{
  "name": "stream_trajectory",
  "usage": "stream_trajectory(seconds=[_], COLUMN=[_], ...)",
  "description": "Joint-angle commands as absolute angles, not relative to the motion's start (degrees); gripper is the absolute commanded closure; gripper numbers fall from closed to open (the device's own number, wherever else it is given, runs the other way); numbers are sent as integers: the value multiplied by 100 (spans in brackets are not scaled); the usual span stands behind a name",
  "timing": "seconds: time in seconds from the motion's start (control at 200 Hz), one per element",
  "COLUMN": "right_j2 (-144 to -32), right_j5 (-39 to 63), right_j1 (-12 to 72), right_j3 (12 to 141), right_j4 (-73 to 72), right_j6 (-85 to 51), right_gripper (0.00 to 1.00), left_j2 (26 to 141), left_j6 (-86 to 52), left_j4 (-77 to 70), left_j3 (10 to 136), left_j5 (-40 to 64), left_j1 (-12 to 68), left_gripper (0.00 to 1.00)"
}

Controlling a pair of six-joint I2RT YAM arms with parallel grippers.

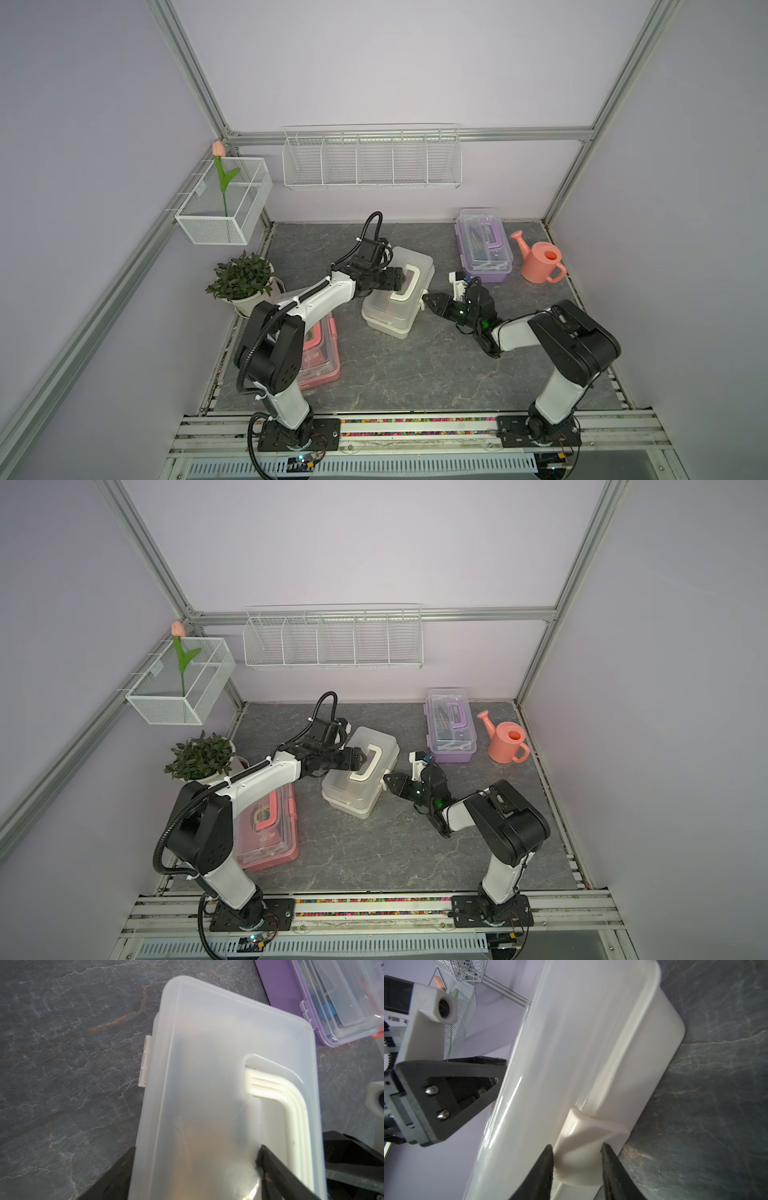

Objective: Close toolboxes
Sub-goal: Fasten the toolbox latch on the toolbox.

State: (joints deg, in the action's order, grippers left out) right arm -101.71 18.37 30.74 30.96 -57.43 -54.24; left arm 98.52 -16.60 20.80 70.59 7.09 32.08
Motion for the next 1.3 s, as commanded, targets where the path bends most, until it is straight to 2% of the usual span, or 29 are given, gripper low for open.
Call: stream_trajectory(seconds=[0.0, 0.675, 0.75, 0.85, 0.99, 1.095, 1.265, 1.295], right_j2=[-10502, -11339, -11217, -10894, -10008, -9064, -7508, -7292], right_j5=[1989, 2336, 2249, 2241, 2191, 1898, 248, -97], right_j1=[3155, 3271, 3177, 2953, 2575, 2334, 2138, 2111], right_j3=[3121, 3523, 3369, 3122, 2864, 2897, 3369, 3407], right_j4=[-6452, -7469, -7432, -7198, -6060, -4491, -1579, -1298], right_j6=[-5706, -6123, -6032, -5861, -5169, -4356, -2442, -2153], right_gripper=[59, 56, 57, 57, 56, 53, 48, 47], left_j2=[10151, 10349, 10285, 10150, 9877, 9535, 8647, 8465], left_j6=[-1836, -2092, -2076, -1992, -1978, -1948, -1867, -1897], left_j4=[2511, 2165, 2226, 2454, 2561, 2571, 2435, 2343], left_j3=[6821, 6764, 6797, 6960, 7194, 7294, 7010, 6854], left_j5=[1220, 1668, 1545, 1232, 920, 634, -632, -932], left_j1=[3274, 3322, 3323, 3301, 3134, 2979, 2748, 2682], left_gripper=[35, 39, 37, 30, 21, 15, 0, 0])
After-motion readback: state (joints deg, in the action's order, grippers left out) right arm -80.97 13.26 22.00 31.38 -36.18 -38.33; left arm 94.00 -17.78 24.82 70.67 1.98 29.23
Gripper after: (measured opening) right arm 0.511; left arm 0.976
